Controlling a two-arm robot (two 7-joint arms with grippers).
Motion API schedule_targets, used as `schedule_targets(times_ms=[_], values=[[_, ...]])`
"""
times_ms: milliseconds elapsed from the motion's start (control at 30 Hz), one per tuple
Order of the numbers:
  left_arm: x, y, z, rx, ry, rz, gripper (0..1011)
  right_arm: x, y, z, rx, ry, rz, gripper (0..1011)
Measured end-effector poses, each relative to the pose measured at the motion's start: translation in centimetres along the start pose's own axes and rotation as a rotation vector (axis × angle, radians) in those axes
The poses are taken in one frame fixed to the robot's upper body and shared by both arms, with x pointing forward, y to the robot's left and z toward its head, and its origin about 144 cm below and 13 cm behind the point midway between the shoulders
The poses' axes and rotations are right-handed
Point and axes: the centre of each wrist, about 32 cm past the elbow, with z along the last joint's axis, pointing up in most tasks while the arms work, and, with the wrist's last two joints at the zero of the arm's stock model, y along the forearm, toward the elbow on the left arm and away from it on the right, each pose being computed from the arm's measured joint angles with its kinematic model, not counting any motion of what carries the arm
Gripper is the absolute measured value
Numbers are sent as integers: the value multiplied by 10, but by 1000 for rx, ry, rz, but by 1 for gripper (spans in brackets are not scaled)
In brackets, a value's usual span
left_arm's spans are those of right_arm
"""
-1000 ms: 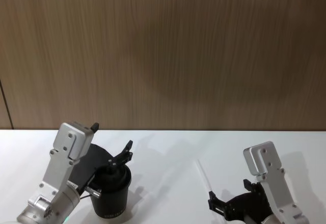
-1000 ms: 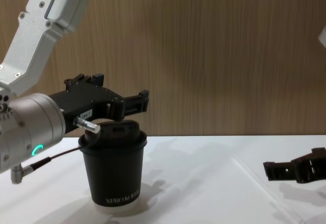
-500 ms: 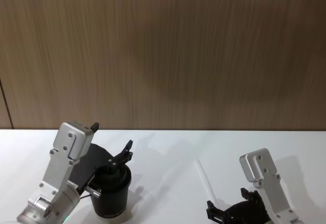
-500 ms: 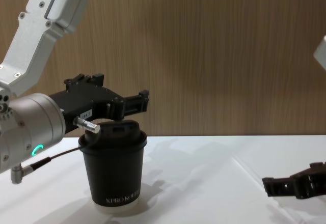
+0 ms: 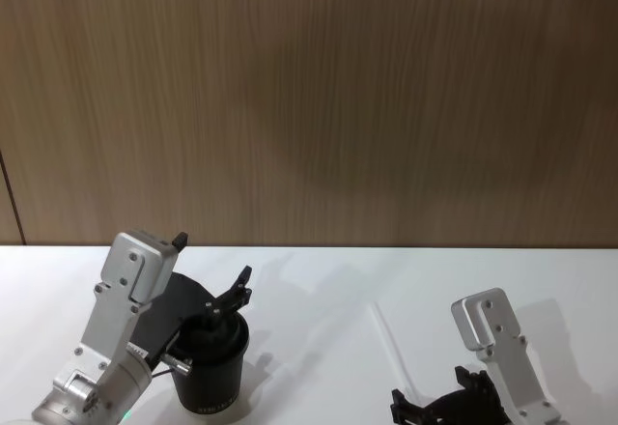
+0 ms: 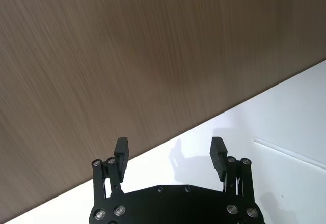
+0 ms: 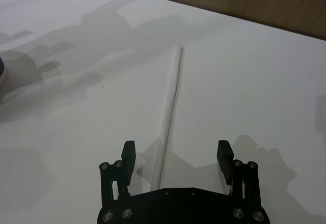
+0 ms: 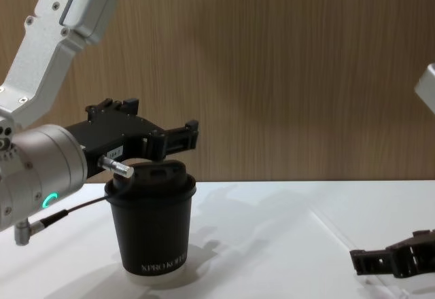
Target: Pick up the straw with one hand, pass it to the other hand, and insert it into the cup.
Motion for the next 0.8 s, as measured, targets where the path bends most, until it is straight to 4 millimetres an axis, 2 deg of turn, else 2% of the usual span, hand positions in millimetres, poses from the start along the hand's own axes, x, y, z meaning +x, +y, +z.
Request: schedule_targets(times_ms=[167,333,367,467,500,567,600,667,700,800], values=[[0,0,0,0,0,0,1003,0,1,0,-5,3,3,998],[0,0,0,0,0,0,1003,0,2,-1,-9,5,8,906],[0,0,0,0,0,0,1004,0,2,0,-11,5,10,861],[0,0,0,0,0,0,1003,0,3,0,-14,5,11,810],[0,0,0,0,0,0,1003,0,3,0,-17,5,14,743],[0,0,0,0,0,0,1004,0,3,-1,-19,5,16,707],[0,0,0,0,0,0,1003,-1,4,-1,-22,5,18,647],[0,0,0,0,0,0,1003,-1,4,0,-23,4,20,615],[0,0,0,0,0,0,1003,-1,4,-1,-25,4,23,547],[0,0,0,0,0,0,1003,-1,4,-1,-29,3,29,472]])
